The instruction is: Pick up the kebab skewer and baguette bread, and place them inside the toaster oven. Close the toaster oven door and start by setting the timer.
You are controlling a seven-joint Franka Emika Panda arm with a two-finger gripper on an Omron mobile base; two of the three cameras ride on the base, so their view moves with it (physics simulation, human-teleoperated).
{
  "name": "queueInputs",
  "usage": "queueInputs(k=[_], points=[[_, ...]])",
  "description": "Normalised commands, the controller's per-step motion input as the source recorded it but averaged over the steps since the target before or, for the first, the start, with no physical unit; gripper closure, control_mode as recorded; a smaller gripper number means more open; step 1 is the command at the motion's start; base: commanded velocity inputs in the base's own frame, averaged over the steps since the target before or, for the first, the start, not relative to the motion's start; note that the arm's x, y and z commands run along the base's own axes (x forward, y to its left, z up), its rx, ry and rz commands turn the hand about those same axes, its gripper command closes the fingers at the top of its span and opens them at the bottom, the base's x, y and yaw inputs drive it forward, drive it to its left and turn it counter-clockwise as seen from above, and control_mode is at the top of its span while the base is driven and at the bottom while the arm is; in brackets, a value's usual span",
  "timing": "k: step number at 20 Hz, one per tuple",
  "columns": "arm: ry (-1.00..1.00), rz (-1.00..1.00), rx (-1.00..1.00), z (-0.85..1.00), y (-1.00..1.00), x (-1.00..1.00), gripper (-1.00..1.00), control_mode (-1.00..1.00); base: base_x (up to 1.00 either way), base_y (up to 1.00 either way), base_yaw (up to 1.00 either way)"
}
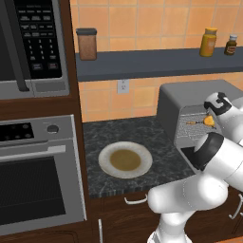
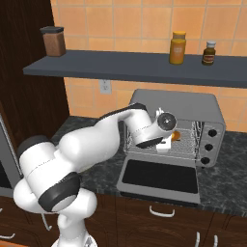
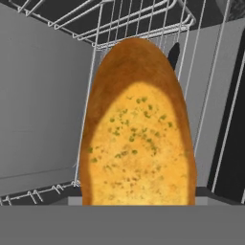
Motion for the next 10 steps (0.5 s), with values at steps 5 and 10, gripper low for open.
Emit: queueInputs(k=[5,10], points=[[0.0,0.0,0.0,0.0,0.0,0.0,-1.0,-1.0,0.0,0.0,0.0],[0.0,0.0,0.0,0.0,0.0,0.0,-1.0,-1.0,0.0,0.0,0.0]])
